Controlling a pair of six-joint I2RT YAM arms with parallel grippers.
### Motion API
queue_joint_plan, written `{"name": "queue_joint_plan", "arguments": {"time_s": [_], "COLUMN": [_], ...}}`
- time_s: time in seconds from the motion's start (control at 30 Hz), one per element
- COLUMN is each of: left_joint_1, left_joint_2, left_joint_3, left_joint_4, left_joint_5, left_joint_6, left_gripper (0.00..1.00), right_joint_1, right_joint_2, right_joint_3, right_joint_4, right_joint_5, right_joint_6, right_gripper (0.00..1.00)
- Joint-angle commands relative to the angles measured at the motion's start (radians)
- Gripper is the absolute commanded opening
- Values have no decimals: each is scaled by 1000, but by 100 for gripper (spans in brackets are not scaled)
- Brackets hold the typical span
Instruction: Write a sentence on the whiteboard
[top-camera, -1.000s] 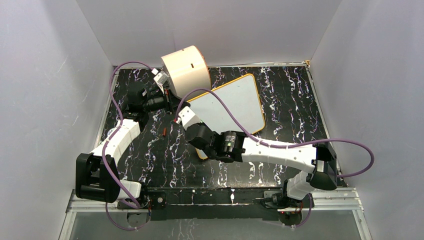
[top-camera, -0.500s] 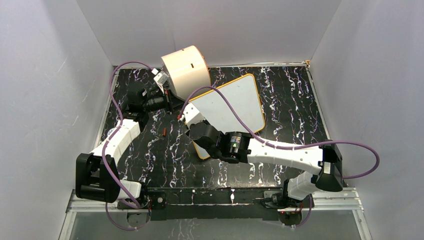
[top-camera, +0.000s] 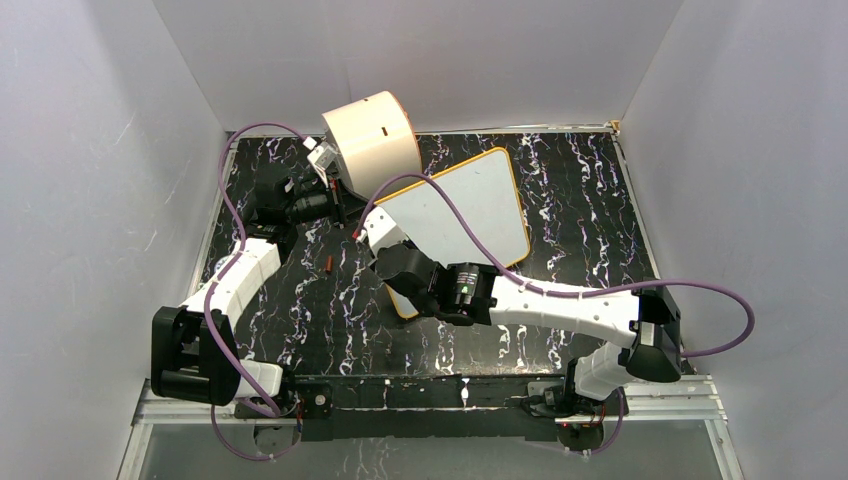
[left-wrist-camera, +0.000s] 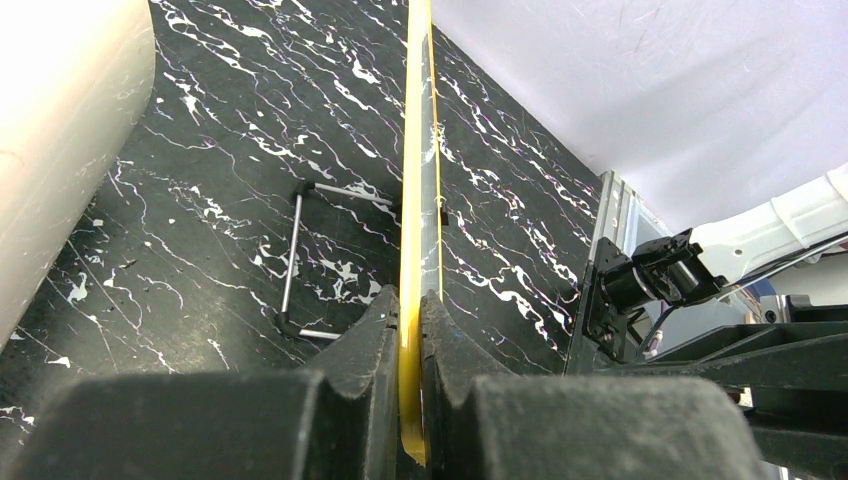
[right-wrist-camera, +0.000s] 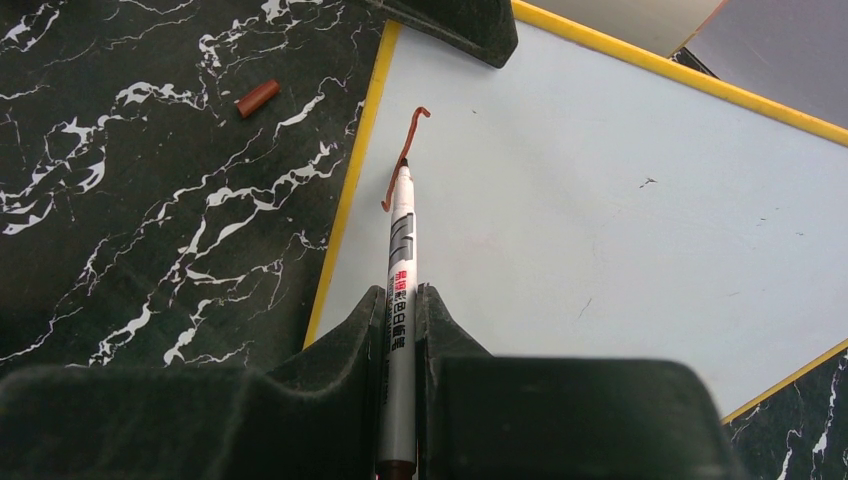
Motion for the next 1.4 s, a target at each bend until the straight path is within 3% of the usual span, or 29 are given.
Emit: {"name": "queue_joint_plan", "arguments": {"time_s": [0.0,1.37], "left_joint_1": [-6,-7], "left_joint_2": [-4,0], "left_joint_3": [-2,-2], "left_joint_4": [-10,-11], "left_joint_5": [13,14], "left_joint_6": [30,33], "left_gripper": [0,0], "right_joint_1": [-10,-48], "right_joint_2": [8,-26], "right_joint_3": [5,-18], "right_joint_4": [39,-20], "right_joint_5": [13,91], "right_joint_6": [3,56], "right_gripper": [0,0]}}
